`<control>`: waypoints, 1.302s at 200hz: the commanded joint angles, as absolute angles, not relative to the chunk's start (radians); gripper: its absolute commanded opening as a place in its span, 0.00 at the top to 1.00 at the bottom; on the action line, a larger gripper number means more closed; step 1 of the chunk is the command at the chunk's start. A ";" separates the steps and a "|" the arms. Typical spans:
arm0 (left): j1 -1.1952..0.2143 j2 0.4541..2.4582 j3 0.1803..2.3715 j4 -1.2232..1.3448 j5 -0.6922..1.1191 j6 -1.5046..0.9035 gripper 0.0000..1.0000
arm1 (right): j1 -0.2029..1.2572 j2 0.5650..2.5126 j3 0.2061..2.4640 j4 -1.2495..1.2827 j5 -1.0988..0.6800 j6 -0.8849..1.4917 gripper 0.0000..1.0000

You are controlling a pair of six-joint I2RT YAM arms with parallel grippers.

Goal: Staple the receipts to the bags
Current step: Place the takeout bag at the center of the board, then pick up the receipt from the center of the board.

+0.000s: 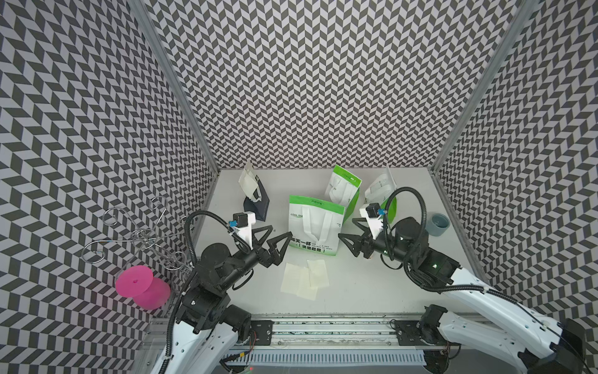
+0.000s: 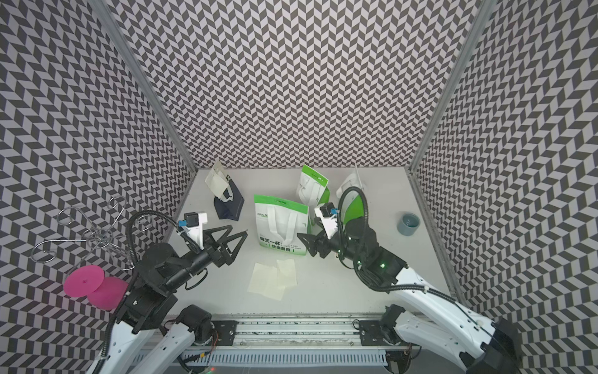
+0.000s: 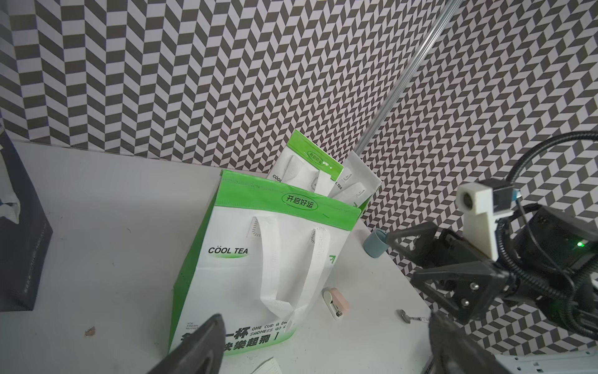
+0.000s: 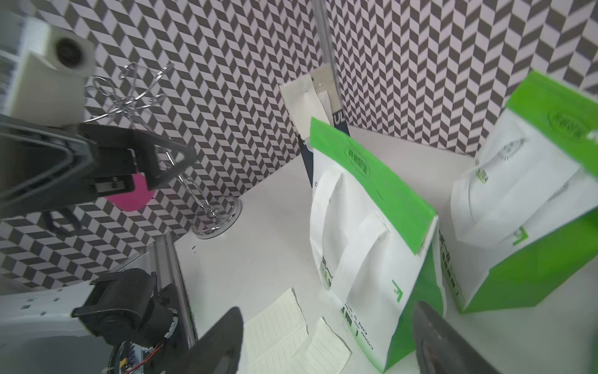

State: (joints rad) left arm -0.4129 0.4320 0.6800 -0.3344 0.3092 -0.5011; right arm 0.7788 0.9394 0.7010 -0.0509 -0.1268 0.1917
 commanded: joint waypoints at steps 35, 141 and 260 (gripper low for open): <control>-0.419 0.404 0.689 -0.376 0.281 -0.502 0.02 | 0.795 1.097 0.615 0.063 -0.039 0.341 0.37; -0.417 0.321 0.671 -0.416 0.256 -0.508 0.03 | 1.239 1.318 0.531 0.127 0.225 0.511 0.17; -0.418 0.295 0.653 -0.419 0.274 -0.512 0.03 | 1.332 1.652 0.764 0.053 0.464 0.499 0.15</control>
